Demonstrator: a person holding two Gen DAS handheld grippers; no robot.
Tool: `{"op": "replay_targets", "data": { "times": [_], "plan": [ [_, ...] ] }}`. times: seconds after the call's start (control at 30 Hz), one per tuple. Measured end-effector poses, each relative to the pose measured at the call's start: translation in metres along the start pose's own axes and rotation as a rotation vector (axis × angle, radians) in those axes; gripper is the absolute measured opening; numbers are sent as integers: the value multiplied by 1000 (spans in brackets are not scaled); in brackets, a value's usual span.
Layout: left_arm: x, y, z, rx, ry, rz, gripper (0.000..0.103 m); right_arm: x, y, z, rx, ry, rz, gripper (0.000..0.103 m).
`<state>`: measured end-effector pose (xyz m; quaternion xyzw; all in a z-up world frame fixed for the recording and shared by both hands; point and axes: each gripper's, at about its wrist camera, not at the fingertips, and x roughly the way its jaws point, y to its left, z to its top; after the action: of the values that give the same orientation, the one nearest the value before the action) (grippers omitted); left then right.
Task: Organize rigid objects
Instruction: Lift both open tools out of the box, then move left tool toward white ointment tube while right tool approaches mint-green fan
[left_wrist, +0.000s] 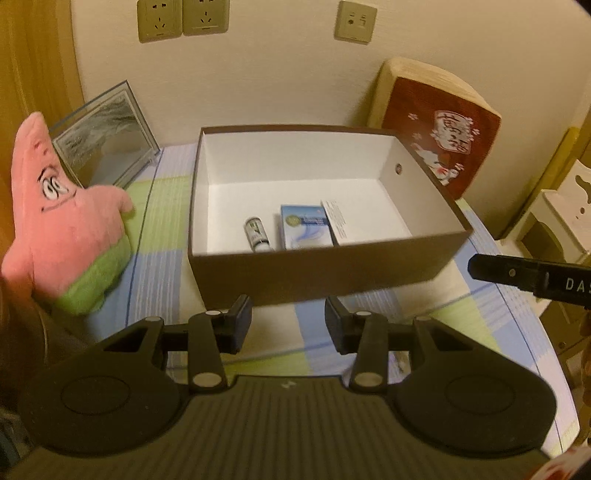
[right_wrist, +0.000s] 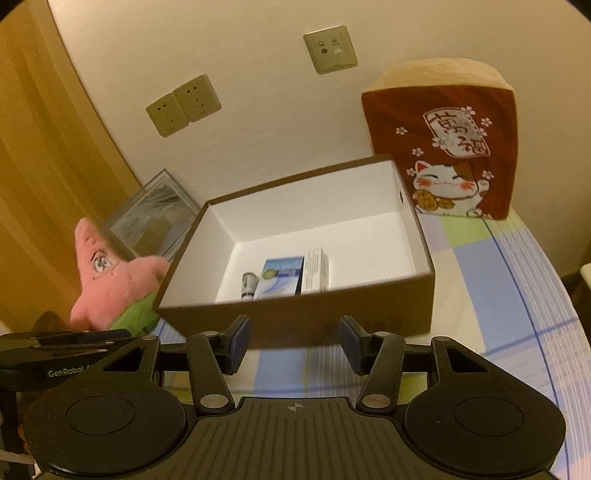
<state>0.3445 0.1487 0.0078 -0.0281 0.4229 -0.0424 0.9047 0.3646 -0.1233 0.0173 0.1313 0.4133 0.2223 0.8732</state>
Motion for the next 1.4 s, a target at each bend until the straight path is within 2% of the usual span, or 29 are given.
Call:
{"op": "replay_targets", "data": {
  "times": [0.37,0.7,1.17,1.4],
  "plan": [
    [-21,-15,-43,21,18,-37,44,-39,1,-40,18,2,-18,53],
    [-26,-35,-78,21,61,-30,44,-56,-18,-71,-17,44,-40,53],
    [-20,-70,-129,-65,137,13,46,-51,-48,-104,-110,169,10,53],
    [-9,-82,-148,-115,185,44,46,-42,-72,-110,-102,208,13,53]
  ]
}}
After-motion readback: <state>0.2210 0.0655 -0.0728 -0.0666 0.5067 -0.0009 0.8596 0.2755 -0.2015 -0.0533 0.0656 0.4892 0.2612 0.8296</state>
